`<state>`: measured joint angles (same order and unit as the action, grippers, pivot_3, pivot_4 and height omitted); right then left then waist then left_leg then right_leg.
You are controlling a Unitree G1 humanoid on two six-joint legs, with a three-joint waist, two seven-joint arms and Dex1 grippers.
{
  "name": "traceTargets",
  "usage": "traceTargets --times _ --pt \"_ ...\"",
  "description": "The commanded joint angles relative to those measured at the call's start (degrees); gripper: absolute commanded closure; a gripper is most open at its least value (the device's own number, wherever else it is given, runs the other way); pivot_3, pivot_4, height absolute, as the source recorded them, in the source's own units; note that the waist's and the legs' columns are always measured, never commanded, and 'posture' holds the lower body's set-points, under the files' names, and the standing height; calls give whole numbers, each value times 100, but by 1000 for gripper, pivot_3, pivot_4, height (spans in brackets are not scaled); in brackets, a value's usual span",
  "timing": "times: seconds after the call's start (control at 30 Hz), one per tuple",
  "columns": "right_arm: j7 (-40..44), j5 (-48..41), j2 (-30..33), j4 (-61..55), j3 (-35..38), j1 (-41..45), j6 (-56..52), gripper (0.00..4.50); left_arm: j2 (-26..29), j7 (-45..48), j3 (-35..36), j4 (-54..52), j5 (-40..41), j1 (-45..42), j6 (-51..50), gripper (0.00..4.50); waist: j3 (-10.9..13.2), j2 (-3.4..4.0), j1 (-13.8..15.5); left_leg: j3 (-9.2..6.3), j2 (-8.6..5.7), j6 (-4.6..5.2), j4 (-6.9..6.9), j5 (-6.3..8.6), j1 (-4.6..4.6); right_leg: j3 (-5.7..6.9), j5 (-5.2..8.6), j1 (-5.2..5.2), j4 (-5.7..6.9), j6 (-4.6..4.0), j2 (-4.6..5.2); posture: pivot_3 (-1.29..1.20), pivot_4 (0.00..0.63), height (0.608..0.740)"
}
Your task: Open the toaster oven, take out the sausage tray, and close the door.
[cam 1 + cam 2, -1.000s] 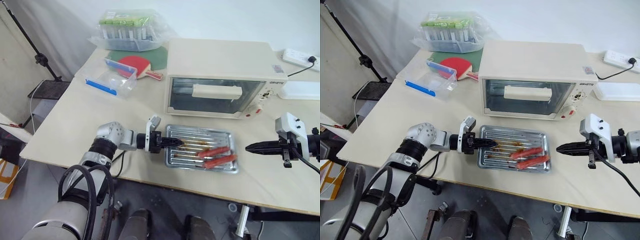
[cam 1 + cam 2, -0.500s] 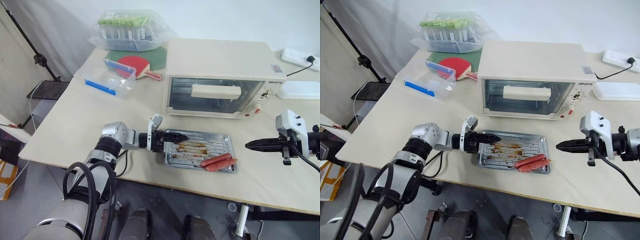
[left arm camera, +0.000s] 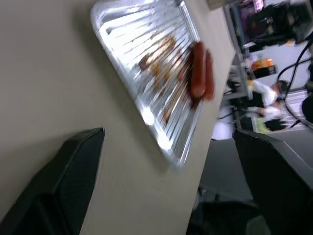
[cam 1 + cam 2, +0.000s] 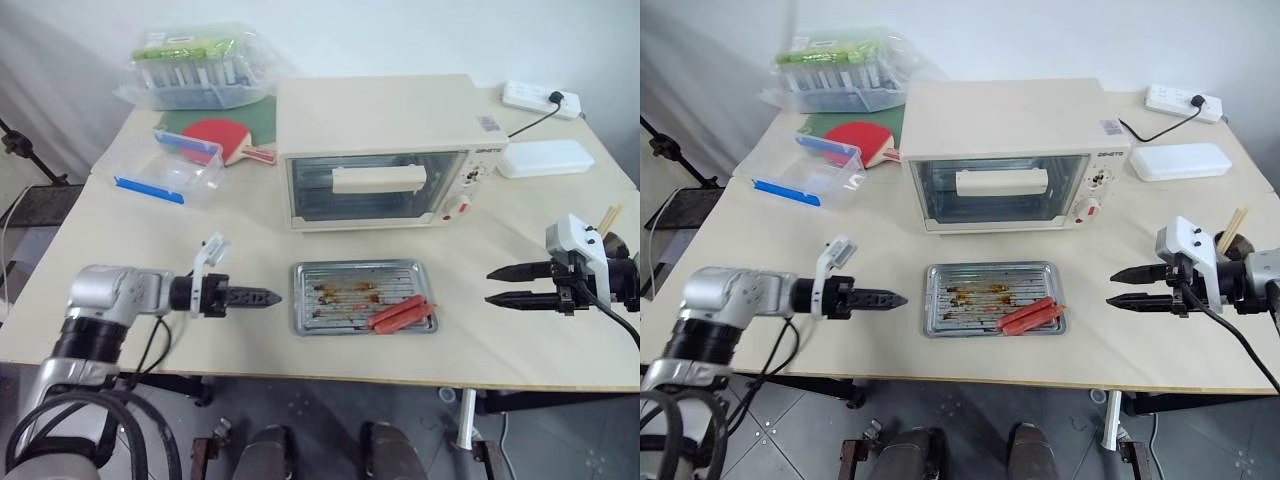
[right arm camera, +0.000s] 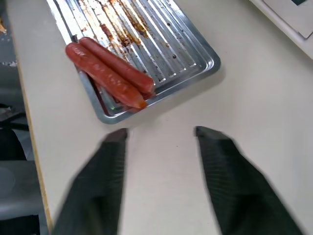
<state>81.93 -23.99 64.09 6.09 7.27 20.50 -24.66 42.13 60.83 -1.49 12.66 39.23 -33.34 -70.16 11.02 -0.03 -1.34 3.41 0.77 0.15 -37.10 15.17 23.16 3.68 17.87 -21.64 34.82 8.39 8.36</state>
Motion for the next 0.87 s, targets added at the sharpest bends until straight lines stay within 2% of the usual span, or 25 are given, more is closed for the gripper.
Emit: traceTargets --times 0.03,0.13,0.3,0.43,0.63,0.87 --pt "-68 18 -70 296 208 -12 247 1019 67 244 1294 -898 311 1037 1205 0 1 -3 2 5 3 0 1 5 2 0 0 0 -8 0 3 0 150 740" --pt "-203 -13 -132 460 313 -41 252 38 7 60 1758 -1664 -208 1981 2648 0 5 -9 43 17 14 3 -6 23 3 4 0 -4 -12 0 16 0 150 740" --pt "-558 -136 -302 443 524 -117 73 38 -136 396 2420 -1798 -282 2901 4103 0 5 -9 137 36 18 4 -13 36 3 9 -1 -4 -24 1 21 0 150 740" --pt "-941 81 -448 318 702 -352 532 38 97 655 2420 -1256 -725 3278 4903 0 5 -9 141 41 18 8 -14 55 3 12 -1 -5 -27 1 22 0 150 740" --pt "-1179 3 -637 198 855 -738 678 38 159 626 2473 -651 -827 3108 5354 0 5 -9 134 55 15 14 -17 65 2 26 -1 -10 -26 1 21 0 150 740" --pt "-1466 -147 -795 -290 1086 -1089 543 38 -17 407 2406 -599 -782 2830 5631 0 5 -9 131 55 17 16 -18 67 0 41 -1 -10 -16 1 24 0 150 740"
